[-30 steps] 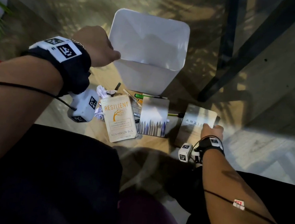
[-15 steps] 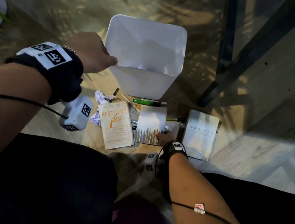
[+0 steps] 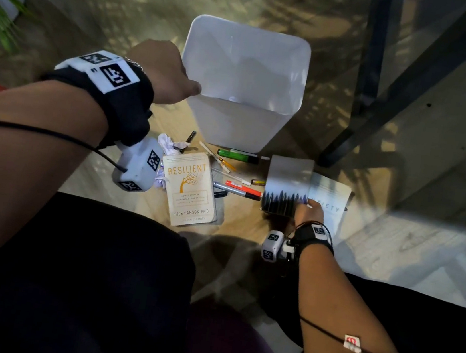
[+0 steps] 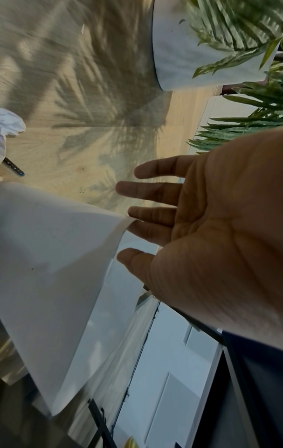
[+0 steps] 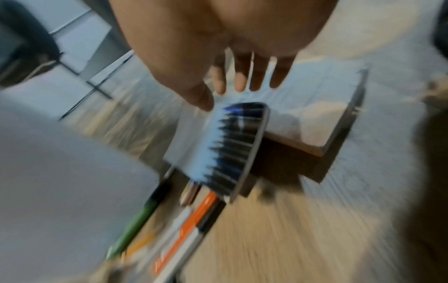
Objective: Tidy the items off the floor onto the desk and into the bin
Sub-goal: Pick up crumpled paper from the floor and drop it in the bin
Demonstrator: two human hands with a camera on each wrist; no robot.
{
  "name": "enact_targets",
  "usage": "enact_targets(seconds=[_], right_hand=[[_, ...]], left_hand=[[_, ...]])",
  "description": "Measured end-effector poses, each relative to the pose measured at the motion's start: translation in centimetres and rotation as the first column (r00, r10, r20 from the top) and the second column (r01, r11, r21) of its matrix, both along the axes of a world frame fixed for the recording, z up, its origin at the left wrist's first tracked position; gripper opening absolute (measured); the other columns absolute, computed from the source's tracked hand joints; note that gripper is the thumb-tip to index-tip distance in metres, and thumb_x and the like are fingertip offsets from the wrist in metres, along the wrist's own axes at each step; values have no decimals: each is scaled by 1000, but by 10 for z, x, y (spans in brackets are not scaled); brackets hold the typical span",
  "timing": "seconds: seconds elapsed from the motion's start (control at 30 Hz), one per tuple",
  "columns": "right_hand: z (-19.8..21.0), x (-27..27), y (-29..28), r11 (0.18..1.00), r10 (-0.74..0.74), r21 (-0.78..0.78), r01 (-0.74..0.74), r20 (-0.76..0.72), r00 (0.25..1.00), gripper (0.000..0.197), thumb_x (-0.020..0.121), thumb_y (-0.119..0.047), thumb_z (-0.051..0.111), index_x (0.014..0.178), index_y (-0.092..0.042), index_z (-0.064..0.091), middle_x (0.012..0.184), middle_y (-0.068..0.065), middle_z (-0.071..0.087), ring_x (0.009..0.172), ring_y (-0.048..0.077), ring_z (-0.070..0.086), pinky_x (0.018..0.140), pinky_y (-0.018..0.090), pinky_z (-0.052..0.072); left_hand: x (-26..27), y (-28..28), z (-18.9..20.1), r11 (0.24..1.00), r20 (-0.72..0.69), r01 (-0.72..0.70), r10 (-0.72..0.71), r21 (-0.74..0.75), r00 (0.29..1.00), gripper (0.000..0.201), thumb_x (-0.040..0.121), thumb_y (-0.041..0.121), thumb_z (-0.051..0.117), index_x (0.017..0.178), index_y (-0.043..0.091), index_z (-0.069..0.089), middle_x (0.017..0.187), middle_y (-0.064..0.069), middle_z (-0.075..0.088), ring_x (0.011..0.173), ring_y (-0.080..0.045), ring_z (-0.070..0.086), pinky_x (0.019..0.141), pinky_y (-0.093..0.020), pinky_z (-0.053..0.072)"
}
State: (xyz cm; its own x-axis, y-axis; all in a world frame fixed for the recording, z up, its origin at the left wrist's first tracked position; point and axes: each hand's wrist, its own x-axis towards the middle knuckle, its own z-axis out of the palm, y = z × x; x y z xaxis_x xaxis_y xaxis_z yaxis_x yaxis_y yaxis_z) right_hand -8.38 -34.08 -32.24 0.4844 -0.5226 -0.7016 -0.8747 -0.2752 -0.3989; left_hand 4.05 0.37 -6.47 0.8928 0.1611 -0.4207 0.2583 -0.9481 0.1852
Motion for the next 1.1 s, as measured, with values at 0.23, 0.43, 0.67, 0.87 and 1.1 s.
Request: enact_targets(seconds=[0.23, 0.43, 0.67, 0.87, 1.1], right_hand=[[17, -19, 106, 874, 482, 9, -486, 109, 869, 33, 99, -25, 62, 129, -12, 61, 129, 13, 67, 121, 34, 64, 99, 37, 49], [-16, -39, 182, 809, 529, 366, -461, -109, 842, 85, 81, -37, 82, 150, -14, 37, 148, 7, 56, 134, 31, 57, 112, 44, 46], [-33, -34, 199, 848, 406, 432, -307, -158, 900, 60, 93, -28, 74, 144, -7, 51, 138, 12, 65, 115, 30, 67, 87, 33, 48], [-44, -47, 146, 733, 348, 637, -238, -51, 936, 41, 82, -23, 80, 119, -17, 64, 131, 15, 71, 111, 36, 72, 99, 59, 56], [5, -56, 33, 771, 96, 636, -27, -74, 993, 30, 100, -8, 64, 130, -10, 61, 107, 17, 75, 80, 30, 76, 68, 42, 65]], left_hand=[[-1, -1, 2, 1000, -1, -13, 13, -12, 1000, 41, 81, 53, 67, 87, 14, 75, 77, -6, 67, 65, -23, 58, 60, -31, 42], [-4, 3, 3, 998, -18, 0, -1, -61, 1000, 34, 85, 52, 67, 78, 19, 67, 74, 1, 62, 66, -18, 56, 53, -29, 36], [-2, 4, 2, 998, -33, -8, 5, -70, 999, 35, 86, 52, 66, 68, 23, 58, 71, 3, 59, 62, -13, 53, 50, -28, 32], [-3, 3, 7, 997, -44, -3, 0, -76, 999, 34, 88, 48, 65, 68, 21, 58, 69, 1, 57, 61, -17, 52, 50, -29, 33], [-5, 4, 10, 997, -48, -20, 16, -70, 999, 31, 87, 37, 63, 68, 14, 55, 69, -3, 54, 57, -20, 48, 50, -30, 33]])
